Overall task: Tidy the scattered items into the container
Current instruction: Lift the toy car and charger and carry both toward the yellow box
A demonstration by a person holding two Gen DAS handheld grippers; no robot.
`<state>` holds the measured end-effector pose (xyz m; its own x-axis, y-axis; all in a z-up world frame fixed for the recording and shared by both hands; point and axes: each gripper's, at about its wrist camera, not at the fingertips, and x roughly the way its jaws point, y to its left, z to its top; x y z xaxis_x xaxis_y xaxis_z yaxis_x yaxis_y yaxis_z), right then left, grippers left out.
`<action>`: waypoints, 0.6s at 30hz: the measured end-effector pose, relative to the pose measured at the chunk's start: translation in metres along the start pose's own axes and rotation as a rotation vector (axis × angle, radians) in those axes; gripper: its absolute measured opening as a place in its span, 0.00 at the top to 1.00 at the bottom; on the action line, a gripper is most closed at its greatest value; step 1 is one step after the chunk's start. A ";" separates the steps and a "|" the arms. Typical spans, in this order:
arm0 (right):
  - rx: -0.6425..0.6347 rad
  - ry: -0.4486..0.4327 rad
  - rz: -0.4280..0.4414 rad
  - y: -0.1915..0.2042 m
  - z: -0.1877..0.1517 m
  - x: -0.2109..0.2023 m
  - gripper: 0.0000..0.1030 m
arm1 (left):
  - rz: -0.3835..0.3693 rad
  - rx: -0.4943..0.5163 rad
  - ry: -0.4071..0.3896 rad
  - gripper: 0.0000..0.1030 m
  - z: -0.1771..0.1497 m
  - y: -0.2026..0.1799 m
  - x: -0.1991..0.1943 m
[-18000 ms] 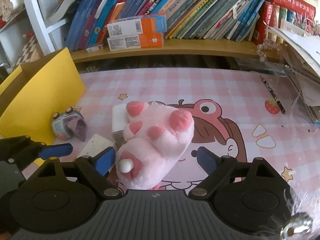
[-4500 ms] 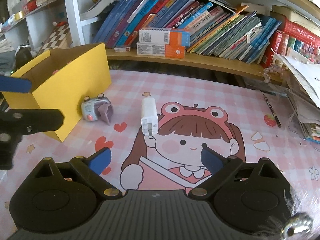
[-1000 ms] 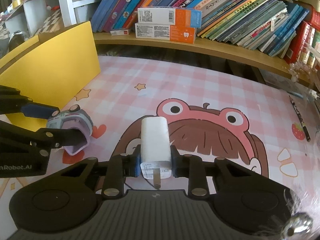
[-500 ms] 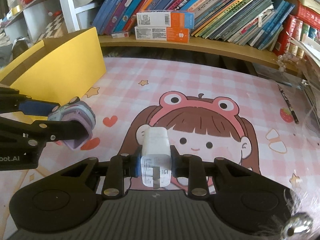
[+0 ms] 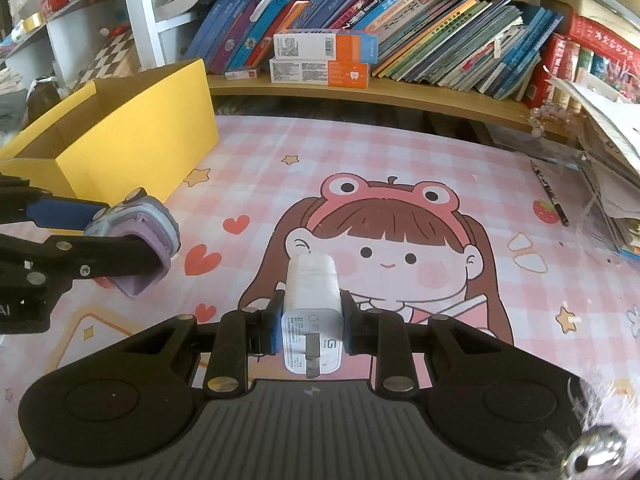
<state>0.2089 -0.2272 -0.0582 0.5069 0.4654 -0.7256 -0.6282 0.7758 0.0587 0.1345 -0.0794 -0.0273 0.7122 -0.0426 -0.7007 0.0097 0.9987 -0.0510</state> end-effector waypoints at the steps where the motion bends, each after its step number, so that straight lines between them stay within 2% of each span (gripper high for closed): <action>1: 0.005 -0.001 -0.005 0.002 -0.002 -0.002 0.76 | -0.008 0.004 0.000 0.53 -0.002 0.000 -0.002; 18: 0.085 -0.002 -0.089 0.067 -0.023 -0.037 0.76 | -0.135 0.059 -0.026 0.53 -0.030 0.038 -0.053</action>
<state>0.1342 -0.2024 -0.0433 0.5600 0.3940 -0.7288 -0.5285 0.8474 0.0519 0.0759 -0.0398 -0.0136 0.7196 -0.1767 -0.6716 0.1472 0.9839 -0.1012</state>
